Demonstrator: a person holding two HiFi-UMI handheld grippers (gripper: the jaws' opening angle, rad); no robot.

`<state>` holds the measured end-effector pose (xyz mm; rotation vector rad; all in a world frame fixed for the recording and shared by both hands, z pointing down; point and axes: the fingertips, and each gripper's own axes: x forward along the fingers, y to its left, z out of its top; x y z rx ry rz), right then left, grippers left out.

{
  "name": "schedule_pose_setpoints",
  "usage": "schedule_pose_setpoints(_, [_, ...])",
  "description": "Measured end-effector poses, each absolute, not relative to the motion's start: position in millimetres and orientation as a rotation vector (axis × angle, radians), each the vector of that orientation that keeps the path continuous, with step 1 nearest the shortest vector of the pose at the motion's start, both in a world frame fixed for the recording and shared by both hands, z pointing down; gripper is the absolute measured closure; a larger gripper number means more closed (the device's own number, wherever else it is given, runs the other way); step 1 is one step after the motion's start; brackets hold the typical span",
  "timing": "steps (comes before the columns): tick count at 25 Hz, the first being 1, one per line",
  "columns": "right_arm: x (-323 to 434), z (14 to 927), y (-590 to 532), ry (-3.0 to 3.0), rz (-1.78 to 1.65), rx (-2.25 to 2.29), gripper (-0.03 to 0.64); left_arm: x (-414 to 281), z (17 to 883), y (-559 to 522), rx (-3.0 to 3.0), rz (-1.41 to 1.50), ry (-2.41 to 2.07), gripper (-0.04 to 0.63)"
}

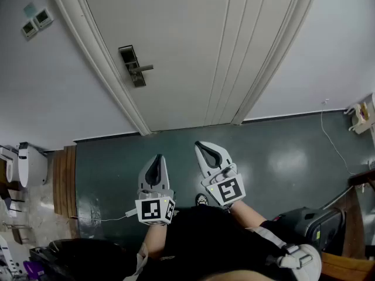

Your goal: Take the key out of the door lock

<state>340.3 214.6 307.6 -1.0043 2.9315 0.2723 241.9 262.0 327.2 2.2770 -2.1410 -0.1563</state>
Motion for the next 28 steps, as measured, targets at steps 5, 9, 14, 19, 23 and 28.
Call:
schedule_pose_setpoints(5, [345,312,214,2.942,0.236,-0.989,0.609,250,332,259,2.274,-0.142,-2.128,0.566])
schedule_pose_setpoints(9, [342,324,215,2.967,0.156,-0.900,0.609,252,340,256,2.251,-0.123,-2.125,0.566])
schedule_pose_setpoints(14, [347,352,213,3.007,-0.074,-0.776,0.523,252,361,258,2.164,-0.078,-2.146,0.566])
schedule_pose_setpoints(19, [347,377,216,3.050,-0.181,-0.669,0.451,247,381,263,2.058,-0.032,-2.173,0.566])
schedule_pose_setpoints(23, [340,395,199,3.104,-0.179,-0.639,0.426,241,390,261,2.012,-0.013,-2.196,0.566])
schedule_pose_setpoints(28, [319,395,189,3.093,-0.207,-0.639,0.422,218,395,262,1.974,0.007,-2.202,0.566])
